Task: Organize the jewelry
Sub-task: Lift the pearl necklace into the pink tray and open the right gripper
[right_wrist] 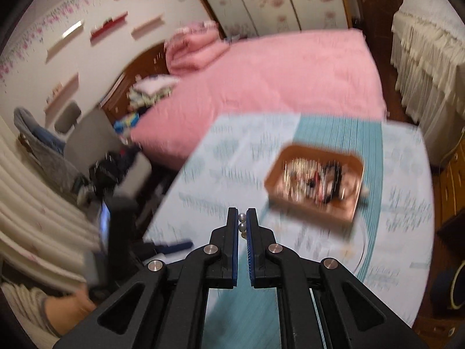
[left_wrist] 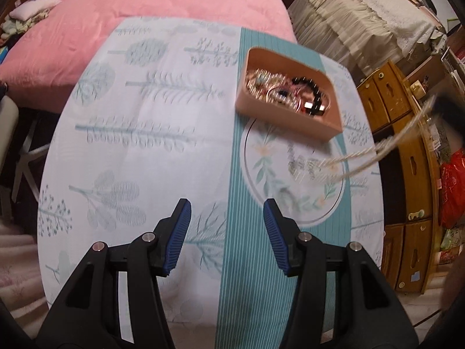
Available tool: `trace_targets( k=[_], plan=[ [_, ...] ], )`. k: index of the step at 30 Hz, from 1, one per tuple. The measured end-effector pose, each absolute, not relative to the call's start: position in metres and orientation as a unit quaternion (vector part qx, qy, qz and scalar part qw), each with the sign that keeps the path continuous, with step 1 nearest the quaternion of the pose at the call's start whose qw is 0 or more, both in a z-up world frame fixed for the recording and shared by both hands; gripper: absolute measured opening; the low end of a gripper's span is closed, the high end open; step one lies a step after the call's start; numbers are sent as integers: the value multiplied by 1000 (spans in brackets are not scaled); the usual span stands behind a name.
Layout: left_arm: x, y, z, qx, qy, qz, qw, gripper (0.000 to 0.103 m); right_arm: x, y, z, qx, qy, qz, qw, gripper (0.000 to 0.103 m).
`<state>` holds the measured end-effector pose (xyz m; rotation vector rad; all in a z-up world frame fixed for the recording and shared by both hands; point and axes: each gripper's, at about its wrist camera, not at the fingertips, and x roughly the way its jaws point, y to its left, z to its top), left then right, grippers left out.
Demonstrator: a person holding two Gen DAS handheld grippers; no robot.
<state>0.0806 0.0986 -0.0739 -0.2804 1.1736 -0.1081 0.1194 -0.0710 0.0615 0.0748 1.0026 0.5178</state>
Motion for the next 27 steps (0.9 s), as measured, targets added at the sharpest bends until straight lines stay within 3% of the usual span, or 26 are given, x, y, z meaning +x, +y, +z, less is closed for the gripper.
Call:
trace_targets(
  k=[5,10,18,27],
  plan=[
    [102,98,-60,-125,540,-54,831,49,160,-74,125,40,414,236,878,5],
    [121,99,-56,-126,533,-56,835,49,202,-79,141,29,388,196,900,5],
    [141,101,-67,-123,542,-59,829,49,255,-106,93,46,425,122,896,5],
    [151,100,-88,-120,561,-61,817,49,257,-129,45,53,446,90,889,5]
  ],
)
